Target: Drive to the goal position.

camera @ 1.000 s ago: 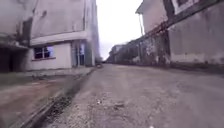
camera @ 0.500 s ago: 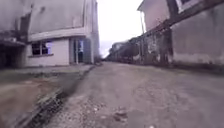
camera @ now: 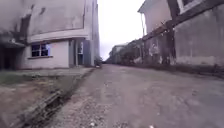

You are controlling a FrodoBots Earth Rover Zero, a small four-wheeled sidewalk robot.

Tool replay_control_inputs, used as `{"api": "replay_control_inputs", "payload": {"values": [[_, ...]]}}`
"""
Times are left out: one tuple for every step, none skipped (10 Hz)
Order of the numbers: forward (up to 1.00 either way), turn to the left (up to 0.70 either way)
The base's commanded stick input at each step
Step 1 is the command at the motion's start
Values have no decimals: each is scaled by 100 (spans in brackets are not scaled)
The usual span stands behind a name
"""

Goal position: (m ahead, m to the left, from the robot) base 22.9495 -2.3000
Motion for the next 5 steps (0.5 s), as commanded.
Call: {"api": "replay_control_inputs", "payload": {"values": [[50, 0], [50, 0], [50, 0], [50, 0], [50, 0]]}}
